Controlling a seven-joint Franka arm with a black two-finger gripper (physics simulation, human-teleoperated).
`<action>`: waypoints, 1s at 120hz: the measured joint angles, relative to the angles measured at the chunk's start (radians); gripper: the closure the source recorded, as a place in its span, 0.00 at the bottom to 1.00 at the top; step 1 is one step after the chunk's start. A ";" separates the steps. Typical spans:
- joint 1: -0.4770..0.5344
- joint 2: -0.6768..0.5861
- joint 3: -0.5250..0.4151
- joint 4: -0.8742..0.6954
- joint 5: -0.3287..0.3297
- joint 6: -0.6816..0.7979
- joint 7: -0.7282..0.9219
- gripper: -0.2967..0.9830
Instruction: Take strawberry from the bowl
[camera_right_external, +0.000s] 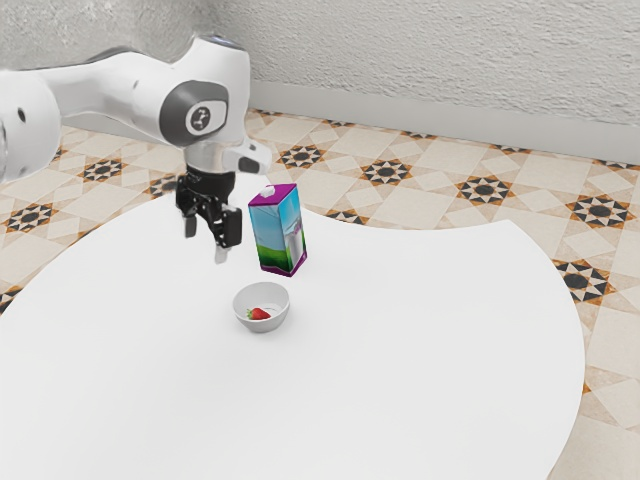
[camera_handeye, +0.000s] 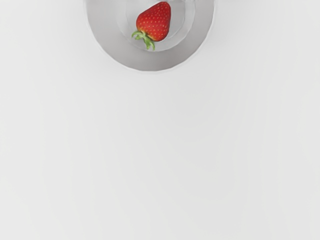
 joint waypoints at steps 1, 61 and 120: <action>0.001 0.005 0.000 0.000 0.000 0.007 0.006 0.23; 0.010 0.088 -0.003 -0.139 0.018 0.371 0.292 0.23; 0.011 0.089 -0.008 -0.201 -0.044 0.488 0.425 0.26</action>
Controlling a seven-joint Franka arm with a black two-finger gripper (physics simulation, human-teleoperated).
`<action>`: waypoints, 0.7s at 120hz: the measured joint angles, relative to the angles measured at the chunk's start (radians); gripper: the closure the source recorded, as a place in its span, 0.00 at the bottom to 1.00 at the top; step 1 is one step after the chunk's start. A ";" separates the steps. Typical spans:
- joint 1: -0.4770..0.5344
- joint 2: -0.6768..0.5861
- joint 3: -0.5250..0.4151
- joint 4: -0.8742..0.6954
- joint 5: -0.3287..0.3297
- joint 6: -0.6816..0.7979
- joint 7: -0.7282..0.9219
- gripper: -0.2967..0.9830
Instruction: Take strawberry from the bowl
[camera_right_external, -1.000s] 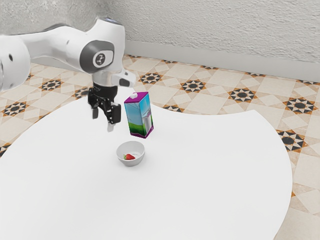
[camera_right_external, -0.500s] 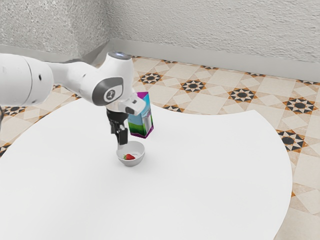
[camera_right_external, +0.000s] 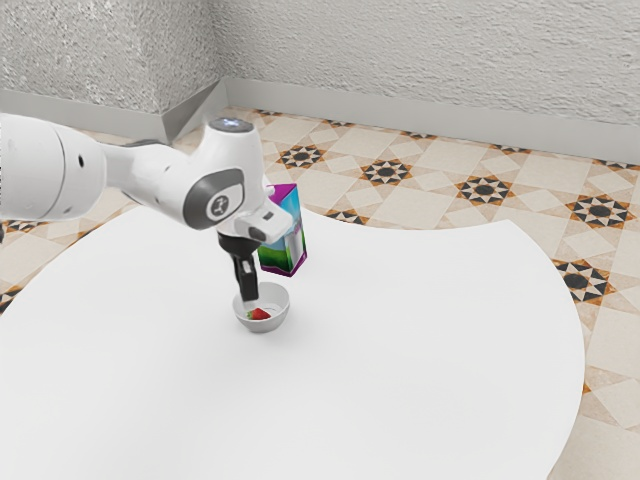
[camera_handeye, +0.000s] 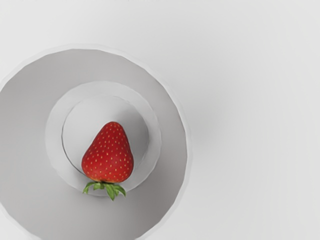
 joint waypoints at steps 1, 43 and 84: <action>0.000 0.001 0.000 0.000 0.000 0.002 0.002 0.26; 0.034 0.099 0.001 0.087 -0.027 0.038 0.052 0.43; 0.045 0.139 0.001 0.088 -0.059 0.065 0.086 0.45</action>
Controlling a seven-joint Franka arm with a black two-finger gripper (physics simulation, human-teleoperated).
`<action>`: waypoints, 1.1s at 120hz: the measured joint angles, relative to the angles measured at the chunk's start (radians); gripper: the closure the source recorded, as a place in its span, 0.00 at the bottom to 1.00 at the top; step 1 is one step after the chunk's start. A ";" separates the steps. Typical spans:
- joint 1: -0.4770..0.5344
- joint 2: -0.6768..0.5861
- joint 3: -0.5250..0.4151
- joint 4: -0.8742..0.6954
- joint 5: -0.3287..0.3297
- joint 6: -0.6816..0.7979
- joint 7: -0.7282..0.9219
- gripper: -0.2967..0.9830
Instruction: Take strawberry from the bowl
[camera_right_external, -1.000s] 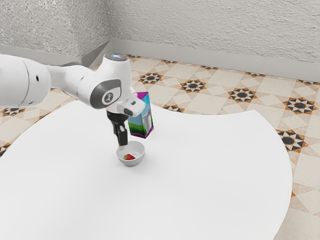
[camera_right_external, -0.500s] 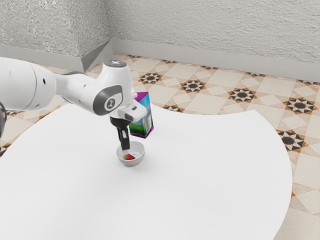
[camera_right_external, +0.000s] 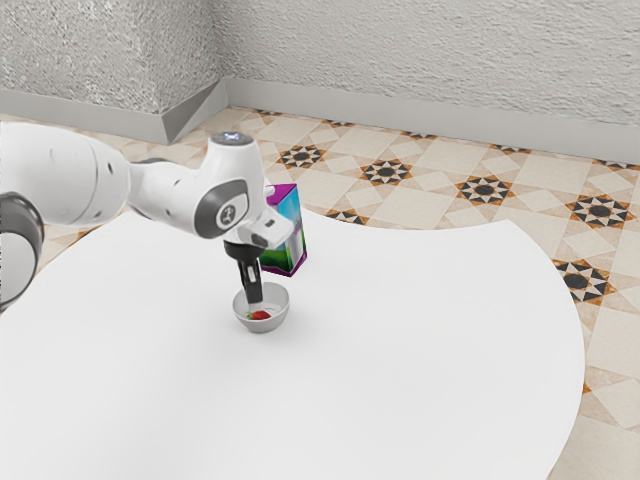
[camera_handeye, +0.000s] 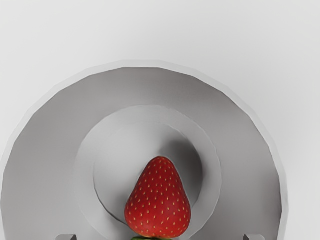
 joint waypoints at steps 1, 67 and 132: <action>0.001 0.001 0.000 0.000 0.000 0.001 0.001 0.45; 0.009 0.043 0.000 0.001 -0.006 0.040 0.047 0.45; 0.009 0.063 0.000 0.001 -0.006 0.083 0.064 0.50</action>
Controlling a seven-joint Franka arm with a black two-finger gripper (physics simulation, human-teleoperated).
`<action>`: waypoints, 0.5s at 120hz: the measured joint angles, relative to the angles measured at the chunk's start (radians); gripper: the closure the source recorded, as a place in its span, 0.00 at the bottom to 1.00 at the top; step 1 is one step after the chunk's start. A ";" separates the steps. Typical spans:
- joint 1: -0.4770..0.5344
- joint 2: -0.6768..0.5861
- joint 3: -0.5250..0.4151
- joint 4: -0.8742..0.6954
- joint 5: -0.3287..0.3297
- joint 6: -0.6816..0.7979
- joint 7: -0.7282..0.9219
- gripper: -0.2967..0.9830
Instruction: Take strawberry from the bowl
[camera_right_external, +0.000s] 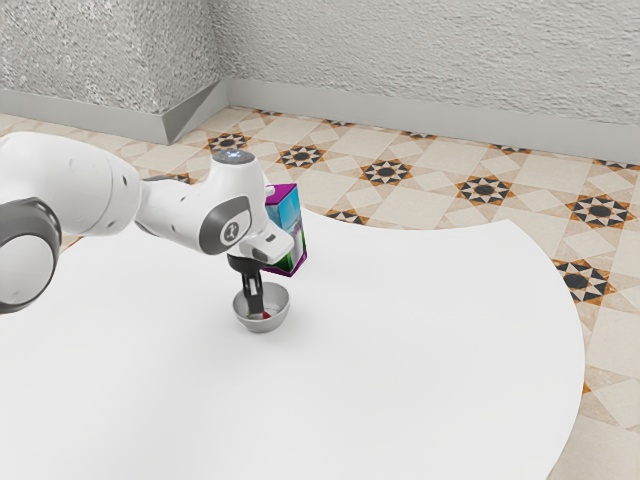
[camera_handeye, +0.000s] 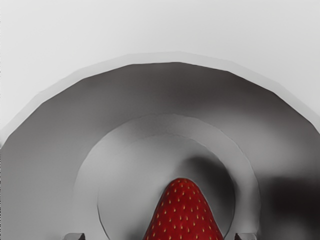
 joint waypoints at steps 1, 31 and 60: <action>0.000 0.000 0.000 0.000 0.000 0.000 0.000 0.50; 0.000 0.009 0.000 0.000 -0.008 0.012 -0.005 0.61; 0.000 0.017 0.000 0.000 -0.018 0.026 -0.012 0.68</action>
